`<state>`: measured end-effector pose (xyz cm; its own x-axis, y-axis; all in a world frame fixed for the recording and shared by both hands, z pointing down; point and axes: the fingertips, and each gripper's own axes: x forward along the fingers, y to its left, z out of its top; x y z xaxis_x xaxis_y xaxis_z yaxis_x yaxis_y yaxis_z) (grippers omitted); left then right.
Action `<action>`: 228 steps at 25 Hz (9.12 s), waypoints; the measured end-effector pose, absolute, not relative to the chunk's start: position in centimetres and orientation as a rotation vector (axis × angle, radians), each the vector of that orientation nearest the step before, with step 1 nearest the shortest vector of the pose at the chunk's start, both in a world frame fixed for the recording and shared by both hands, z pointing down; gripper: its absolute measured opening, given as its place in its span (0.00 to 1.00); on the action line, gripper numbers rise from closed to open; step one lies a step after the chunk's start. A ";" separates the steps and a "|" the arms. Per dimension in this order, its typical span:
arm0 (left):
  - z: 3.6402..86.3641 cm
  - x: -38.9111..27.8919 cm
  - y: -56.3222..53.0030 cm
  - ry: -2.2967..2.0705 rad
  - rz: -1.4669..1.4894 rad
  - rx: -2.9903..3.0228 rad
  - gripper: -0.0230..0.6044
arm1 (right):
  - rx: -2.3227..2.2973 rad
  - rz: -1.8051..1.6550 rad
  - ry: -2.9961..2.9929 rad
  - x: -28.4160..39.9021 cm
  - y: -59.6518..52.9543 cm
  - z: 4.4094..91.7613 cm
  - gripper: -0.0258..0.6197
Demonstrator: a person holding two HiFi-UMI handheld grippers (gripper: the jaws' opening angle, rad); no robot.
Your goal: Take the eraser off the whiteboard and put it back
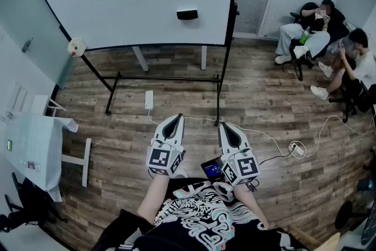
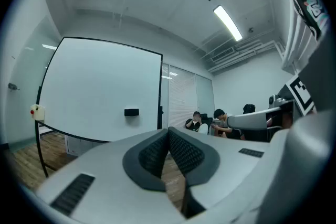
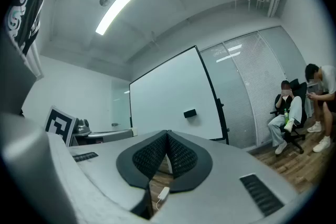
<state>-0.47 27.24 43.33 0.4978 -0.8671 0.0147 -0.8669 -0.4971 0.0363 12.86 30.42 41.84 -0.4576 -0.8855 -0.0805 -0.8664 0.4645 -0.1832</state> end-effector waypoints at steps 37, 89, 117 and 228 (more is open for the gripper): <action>43.9 -2.8 19.1 -1.624 -0.065 2.650 0.08 | -1.585 -0.191 2.529 13.7 21.6 43.6 0.04; 43.5 -9.5 -11.5 -1.491 -0.042 2.763 0.08 | -1.826 -0.025 2.526 5.5 -7.3 44.5 0.04; 43.8 -7.8 -20.4 -1.383 -0.020 2.804 0.08 | -1.883 0.037 2.525 6.4 -16.3 44.6 0.12; 42.8 -6.2 -20.3 -1.463 0.063 2.844 0.08 | -2.059 1.968 2.583 4.0 -20.2 42.1 0.51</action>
<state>-6.21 -20.34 42.80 0.5813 -0.8136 0.0091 -0.8113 -0.5805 -0.0688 3.98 -20.17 42.06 -0.2570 -0.9652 -0.0482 -0.3027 0.0330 0.9525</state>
